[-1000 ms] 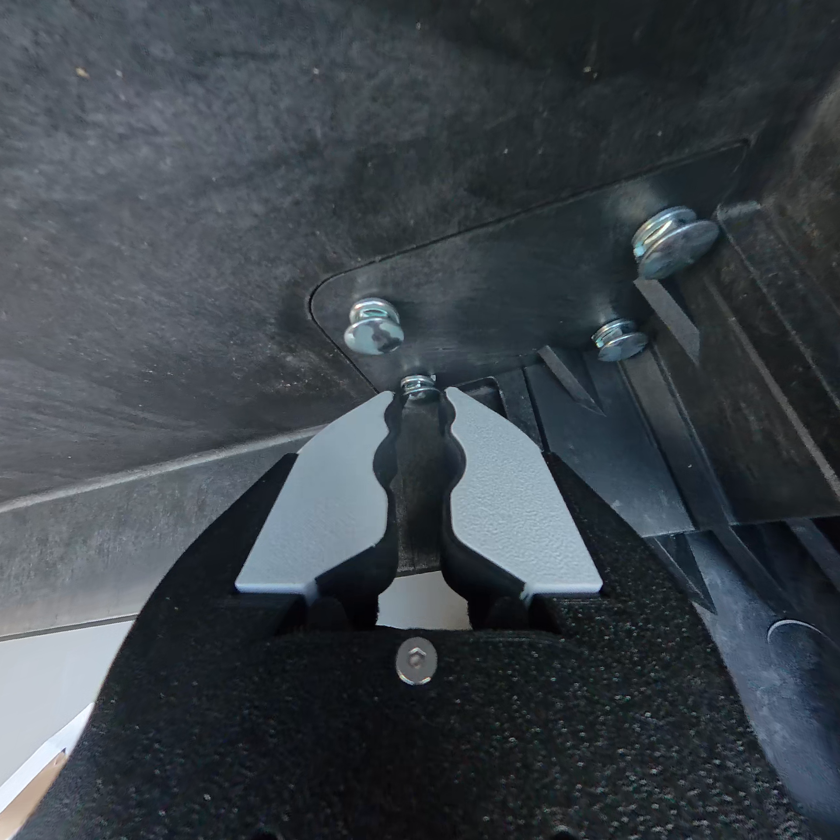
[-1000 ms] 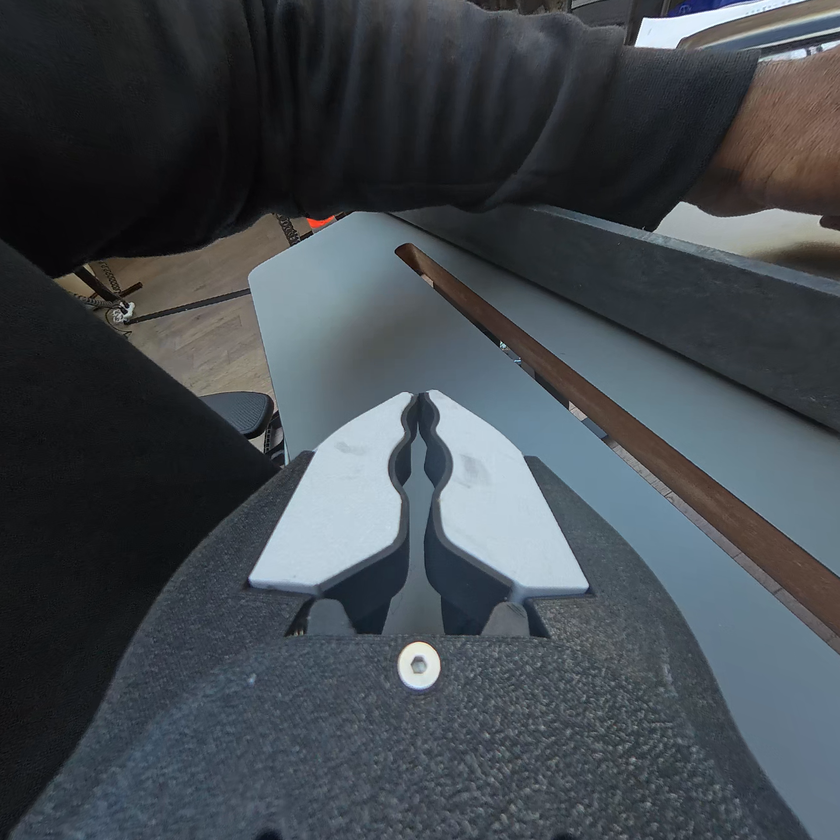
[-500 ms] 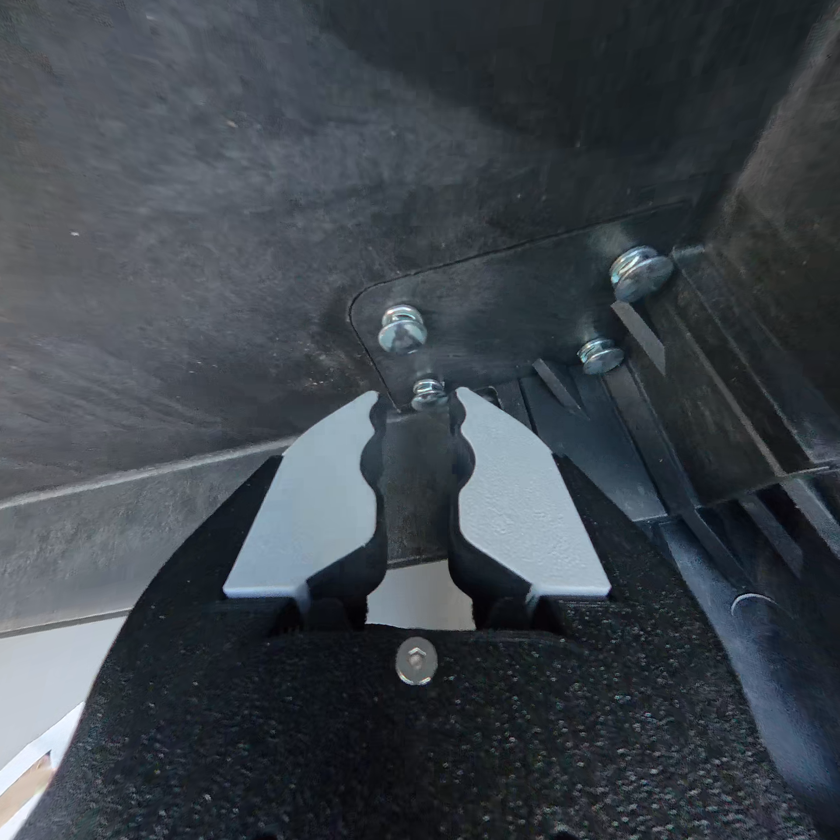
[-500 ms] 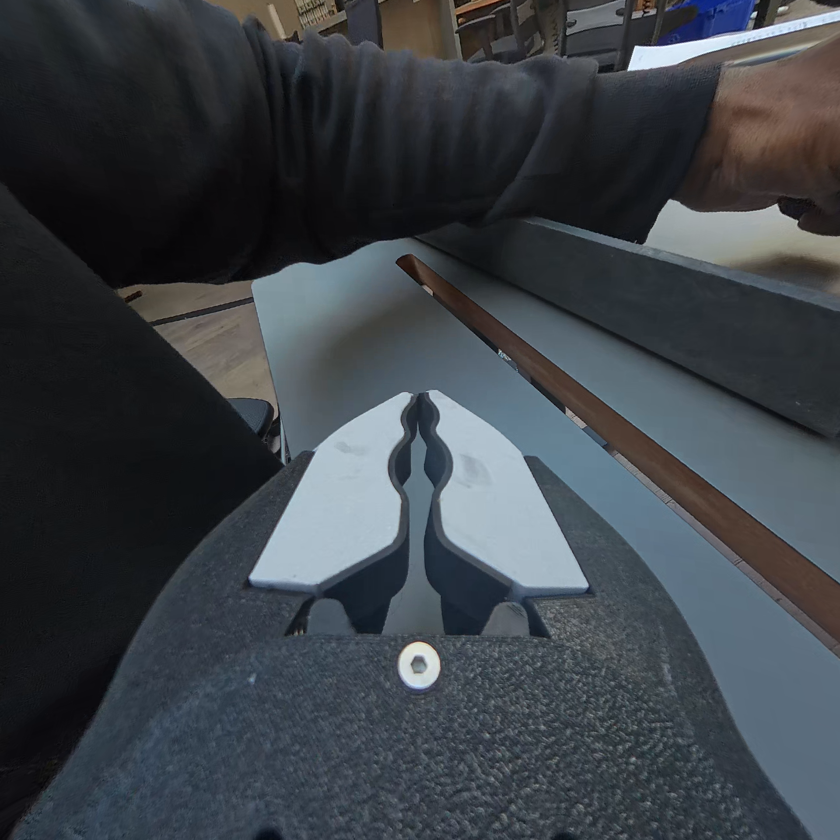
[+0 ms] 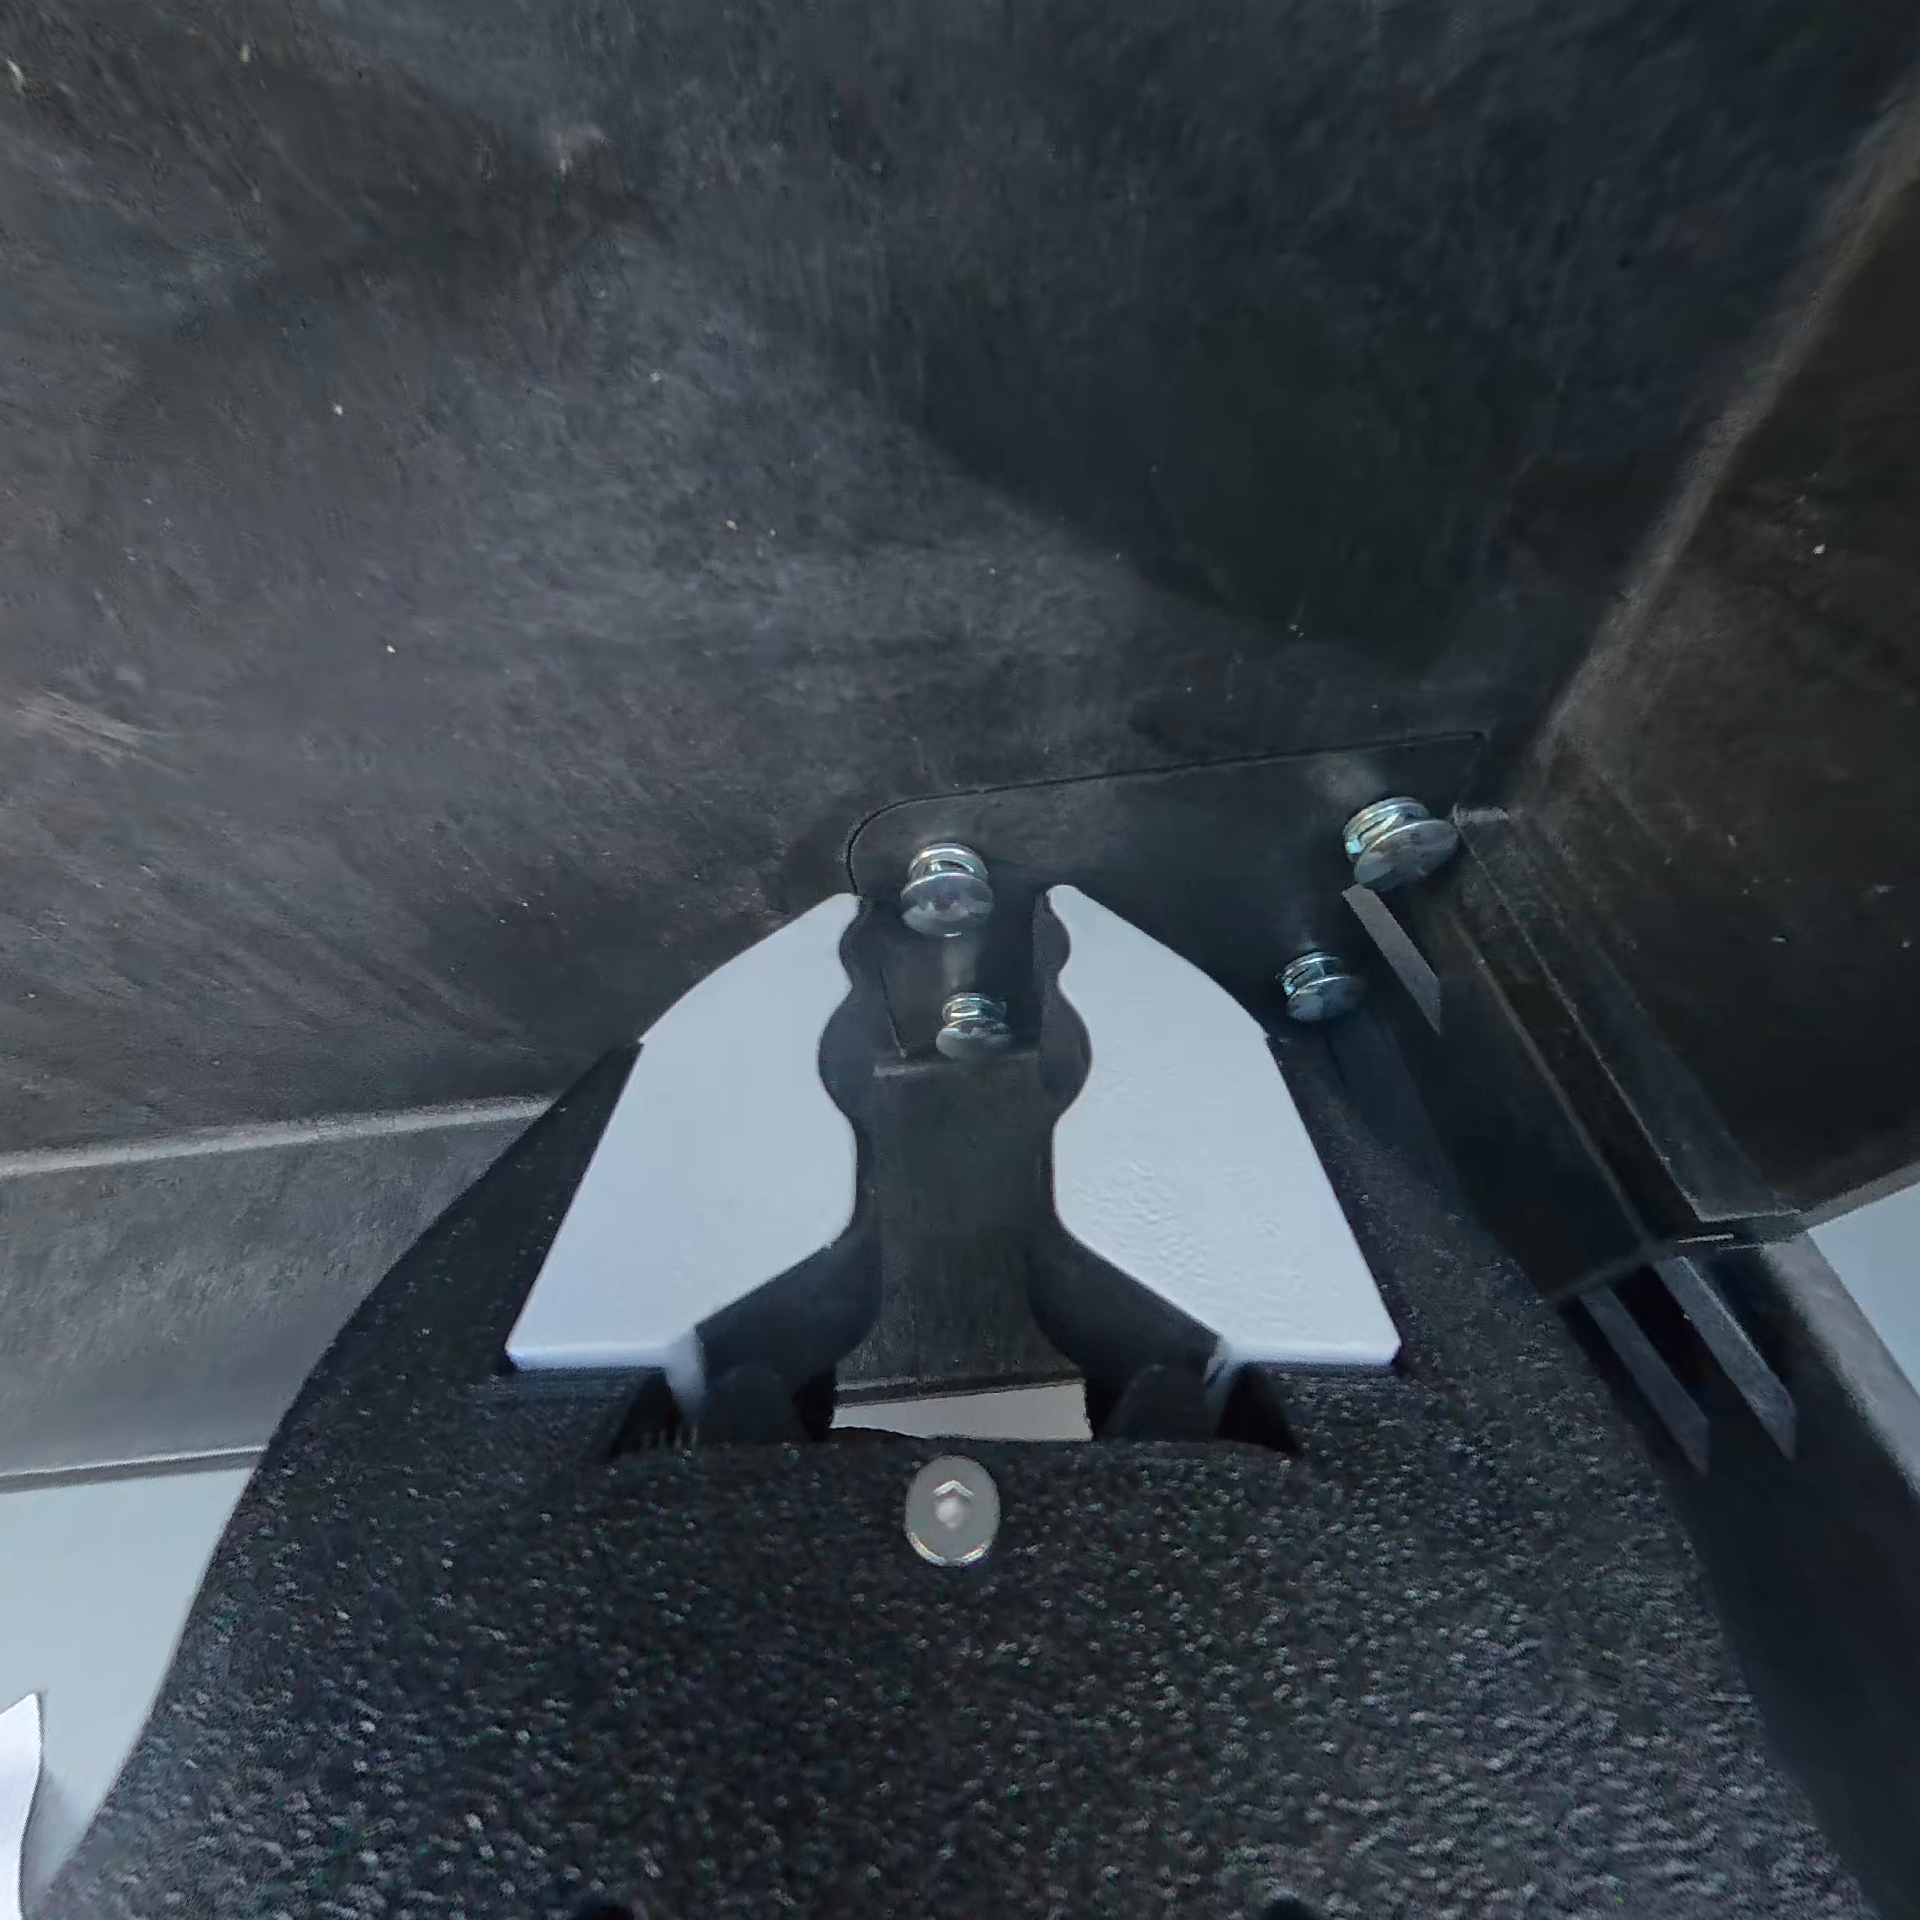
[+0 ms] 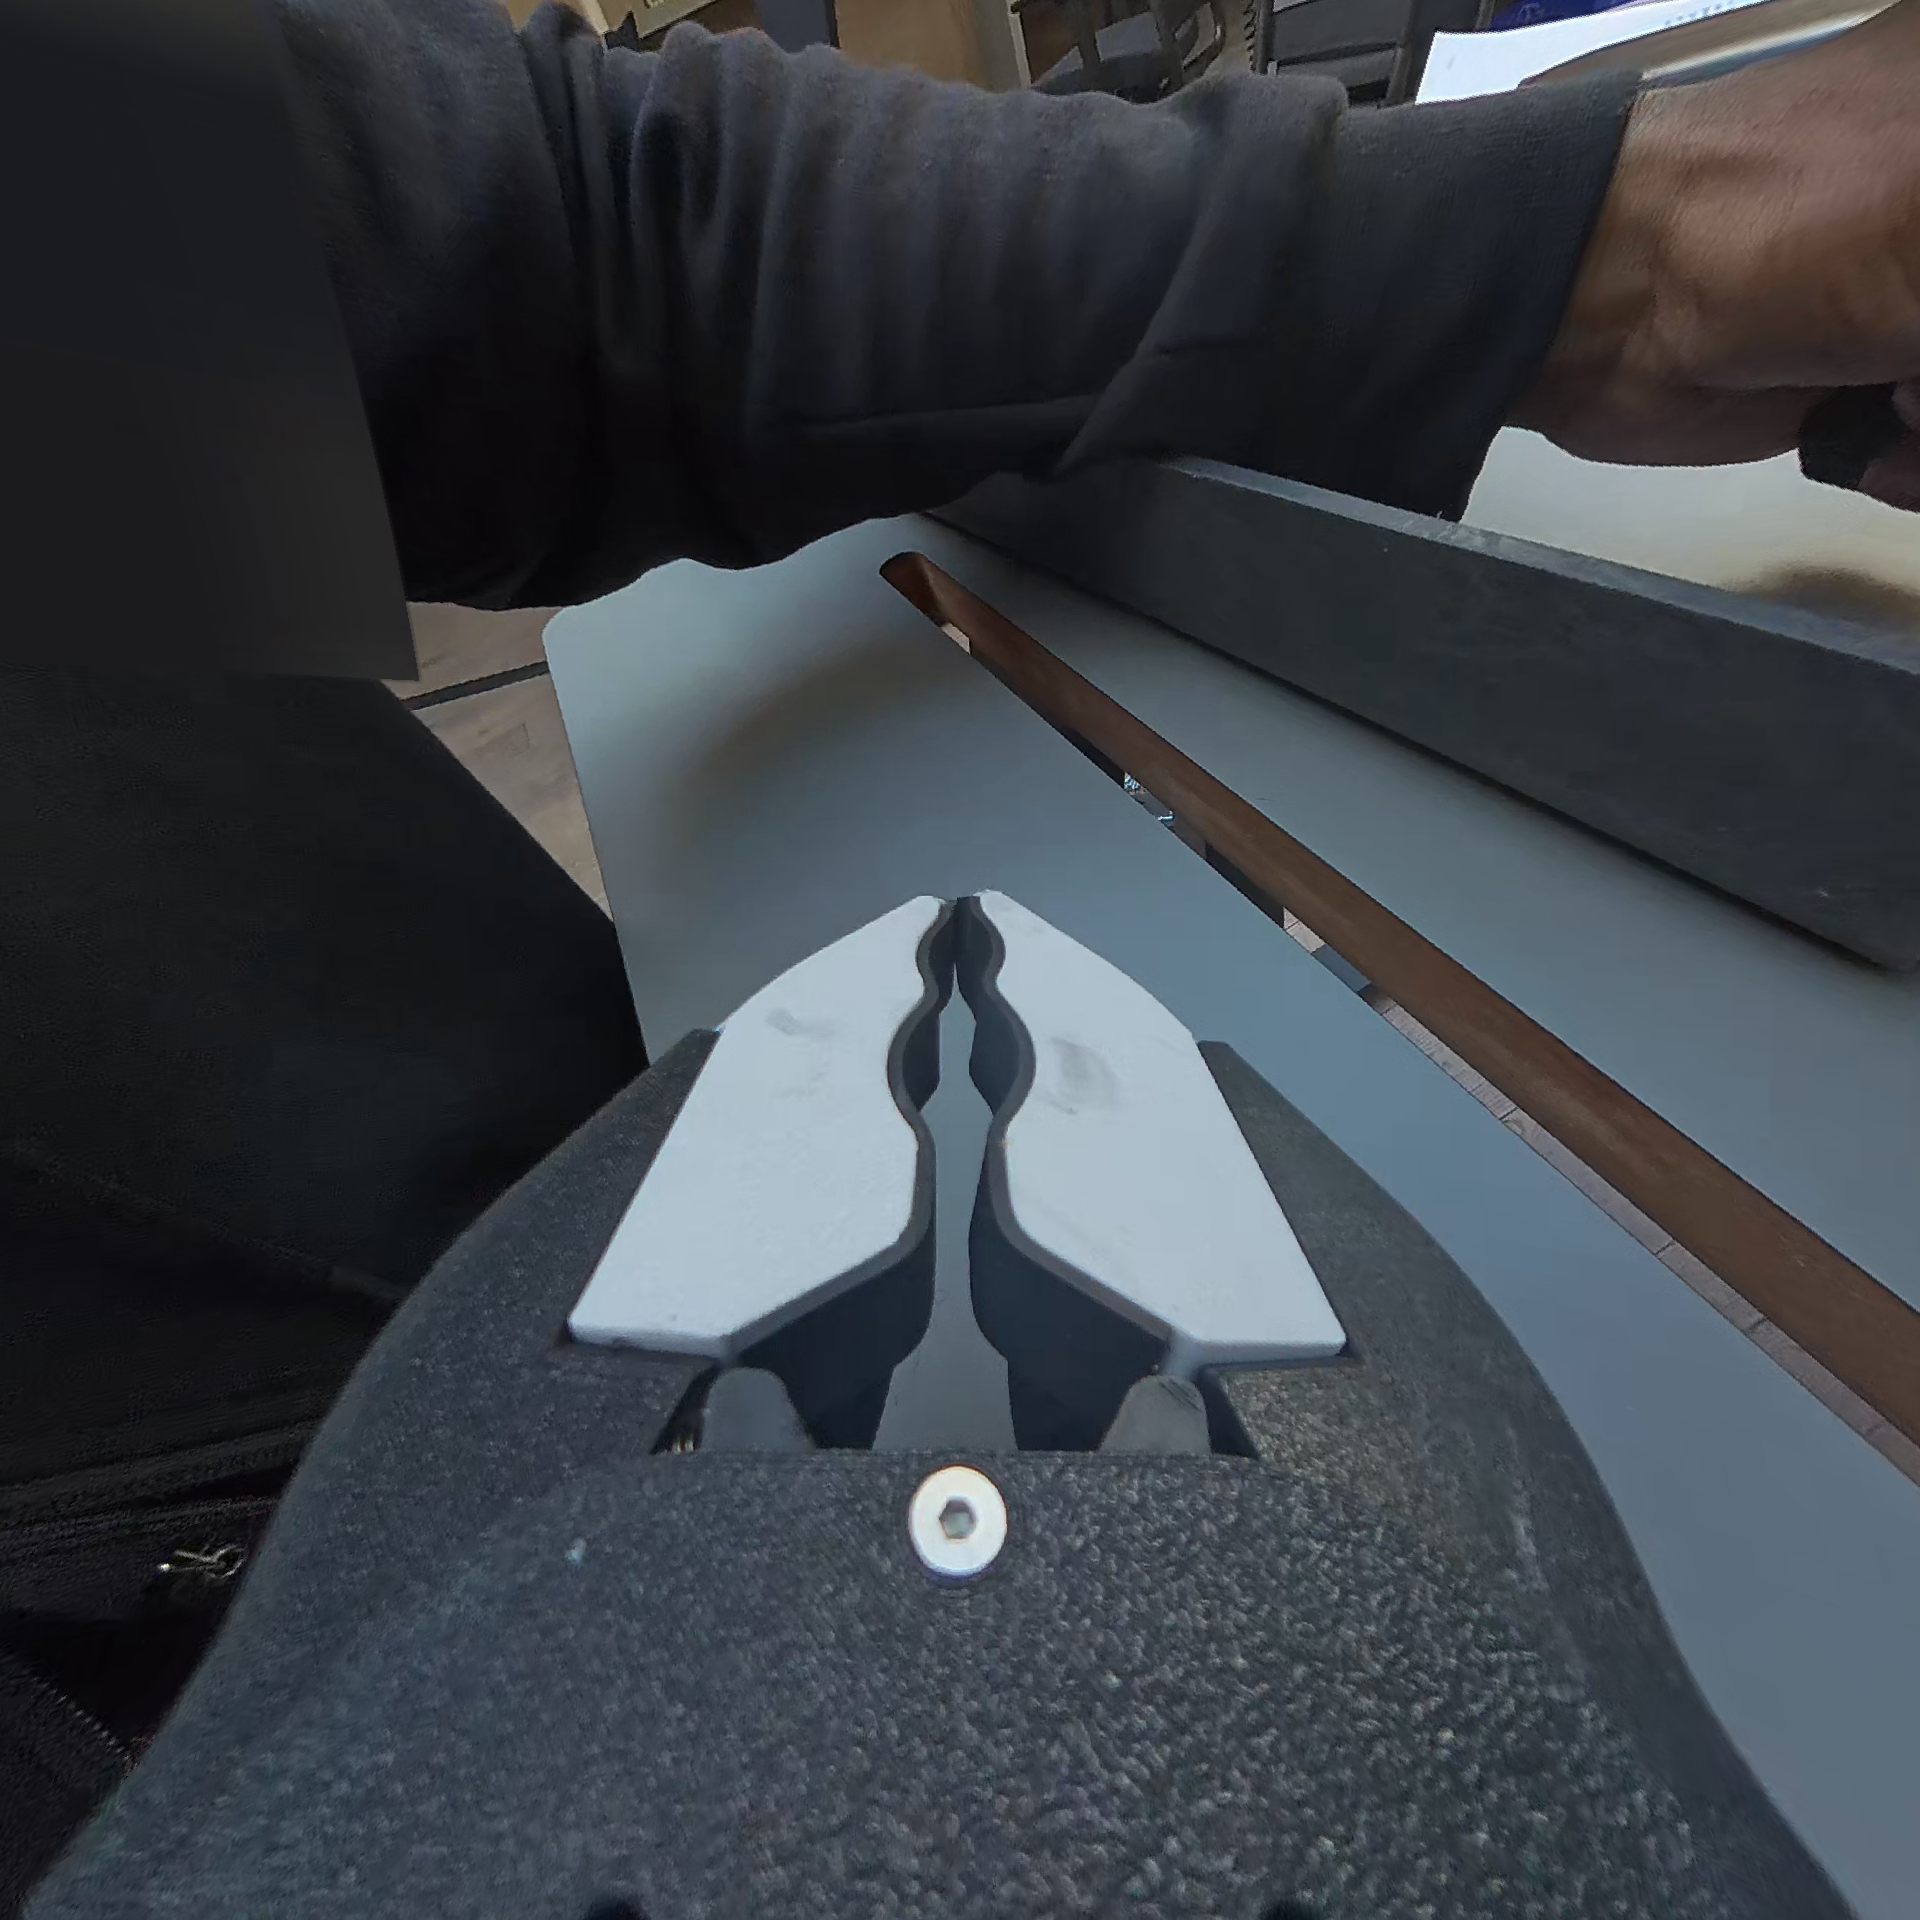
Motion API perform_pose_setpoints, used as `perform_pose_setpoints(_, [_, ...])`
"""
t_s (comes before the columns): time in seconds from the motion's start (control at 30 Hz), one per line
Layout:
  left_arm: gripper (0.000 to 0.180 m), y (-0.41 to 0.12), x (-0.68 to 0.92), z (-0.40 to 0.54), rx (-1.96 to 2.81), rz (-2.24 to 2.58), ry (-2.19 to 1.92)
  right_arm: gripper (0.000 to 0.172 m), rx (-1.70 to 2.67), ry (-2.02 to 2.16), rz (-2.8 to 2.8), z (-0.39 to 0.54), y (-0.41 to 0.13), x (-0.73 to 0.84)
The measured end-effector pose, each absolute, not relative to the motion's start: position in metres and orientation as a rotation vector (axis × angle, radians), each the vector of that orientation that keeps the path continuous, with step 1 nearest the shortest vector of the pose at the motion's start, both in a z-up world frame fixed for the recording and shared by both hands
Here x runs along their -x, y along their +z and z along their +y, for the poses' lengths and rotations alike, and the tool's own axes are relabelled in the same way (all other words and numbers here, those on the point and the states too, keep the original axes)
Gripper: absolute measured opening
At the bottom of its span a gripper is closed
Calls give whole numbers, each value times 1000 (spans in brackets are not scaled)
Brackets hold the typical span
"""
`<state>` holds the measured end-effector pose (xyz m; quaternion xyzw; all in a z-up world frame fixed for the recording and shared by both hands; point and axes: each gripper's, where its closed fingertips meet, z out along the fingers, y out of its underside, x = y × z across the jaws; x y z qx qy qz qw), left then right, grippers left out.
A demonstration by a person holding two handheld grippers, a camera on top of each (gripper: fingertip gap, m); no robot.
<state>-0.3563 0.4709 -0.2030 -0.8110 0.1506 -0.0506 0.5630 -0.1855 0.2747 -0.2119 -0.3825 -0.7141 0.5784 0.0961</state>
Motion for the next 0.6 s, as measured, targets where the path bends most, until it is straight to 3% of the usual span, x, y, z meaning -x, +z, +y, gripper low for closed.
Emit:
perform_pose_setpoints(0.03, [26,-201,356,471,1901,351,-122,0,1135,1712,-2114,275,-212,186])
perform_pose_setpoints(0.17, [16,-200,357,470,1910,348,-77,0,1137,1709,-2113,275,-212,186])
perform_pose_setpoints(0.6, [15,-202,359,473,1926,369,-35,0,1131,1699,-2130,274,-214,185])
